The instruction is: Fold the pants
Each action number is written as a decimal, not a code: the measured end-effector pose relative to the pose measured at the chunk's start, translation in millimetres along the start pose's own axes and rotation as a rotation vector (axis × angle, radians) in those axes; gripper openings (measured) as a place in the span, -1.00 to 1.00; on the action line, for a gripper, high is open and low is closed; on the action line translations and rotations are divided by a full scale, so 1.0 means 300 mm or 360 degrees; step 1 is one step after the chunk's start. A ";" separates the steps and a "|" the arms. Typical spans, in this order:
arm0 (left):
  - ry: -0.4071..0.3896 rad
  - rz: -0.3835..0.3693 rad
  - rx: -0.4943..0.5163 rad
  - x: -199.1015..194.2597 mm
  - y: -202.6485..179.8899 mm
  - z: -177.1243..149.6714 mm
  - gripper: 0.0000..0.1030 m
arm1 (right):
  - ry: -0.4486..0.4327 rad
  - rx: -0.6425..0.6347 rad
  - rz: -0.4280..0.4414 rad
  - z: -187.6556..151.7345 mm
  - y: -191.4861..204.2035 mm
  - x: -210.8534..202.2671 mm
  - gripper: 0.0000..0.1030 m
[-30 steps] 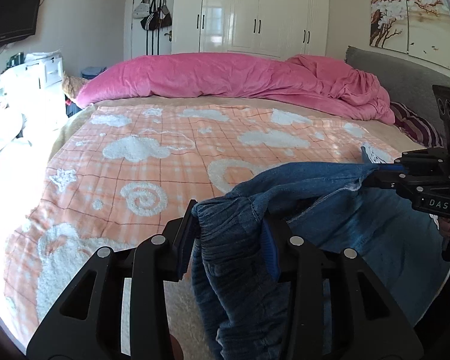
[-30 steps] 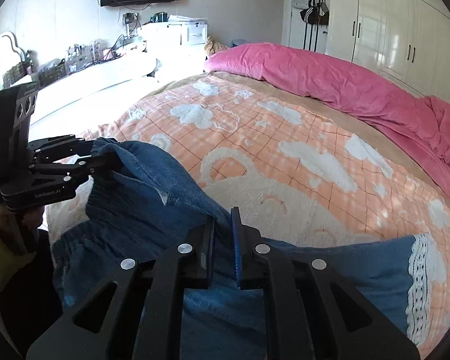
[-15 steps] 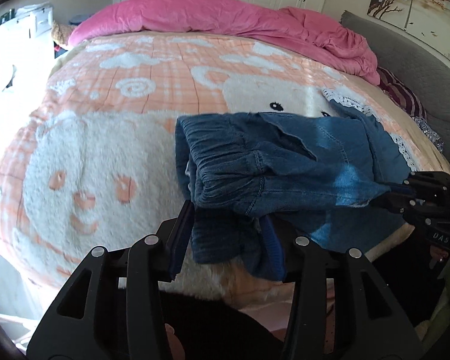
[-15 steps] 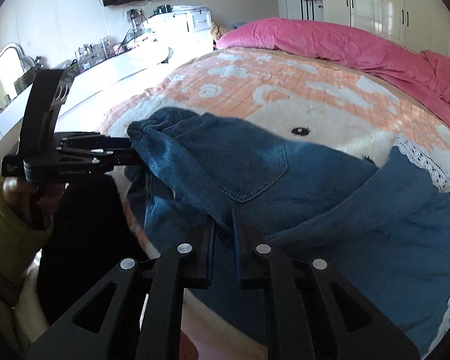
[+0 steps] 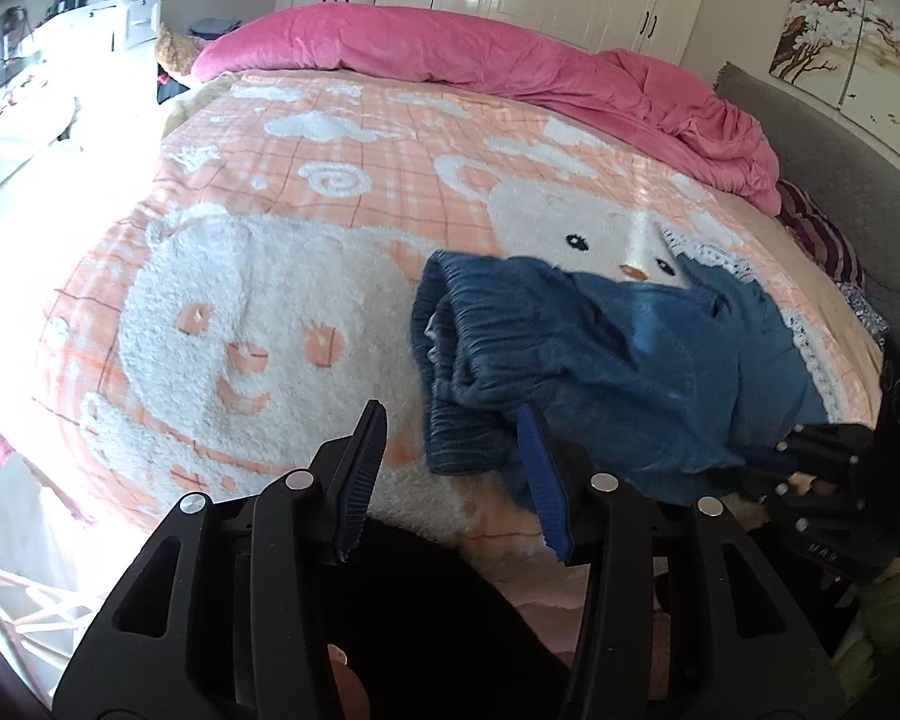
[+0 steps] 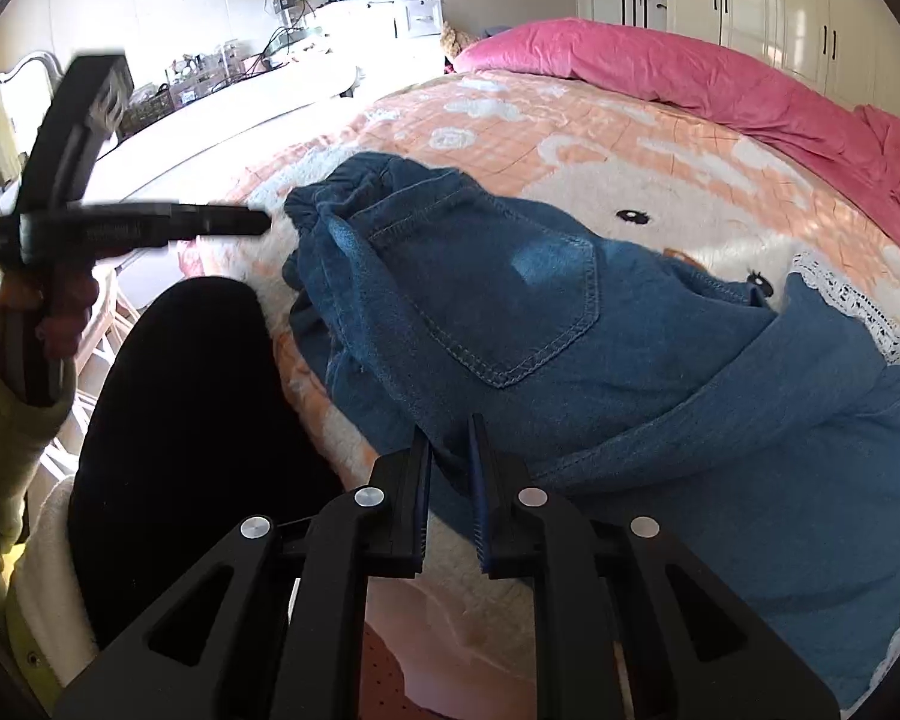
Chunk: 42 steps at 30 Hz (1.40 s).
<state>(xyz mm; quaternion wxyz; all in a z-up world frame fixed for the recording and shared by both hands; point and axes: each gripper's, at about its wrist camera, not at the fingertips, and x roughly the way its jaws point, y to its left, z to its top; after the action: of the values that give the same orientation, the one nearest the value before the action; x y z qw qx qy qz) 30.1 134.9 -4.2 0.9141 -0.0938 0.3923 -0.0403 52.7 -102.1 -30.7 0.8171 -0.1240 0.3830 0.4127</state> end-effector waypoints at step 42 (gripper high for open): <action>-0.0148 -0.0106 0.0291 -0.025 -0.380 0.057 0.04 | -0.0313 0.0846 -0.0447 -0.093 -0.479 -0.389 0.31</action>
<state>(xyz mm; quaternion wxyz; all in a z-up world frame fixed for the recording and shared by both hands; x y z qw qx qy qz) 37.3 26.7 35.7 0.9343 -0.0247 0.3408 -0.1020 105.8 -274.6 19.1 0.9031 0.0826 0.3756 0.1912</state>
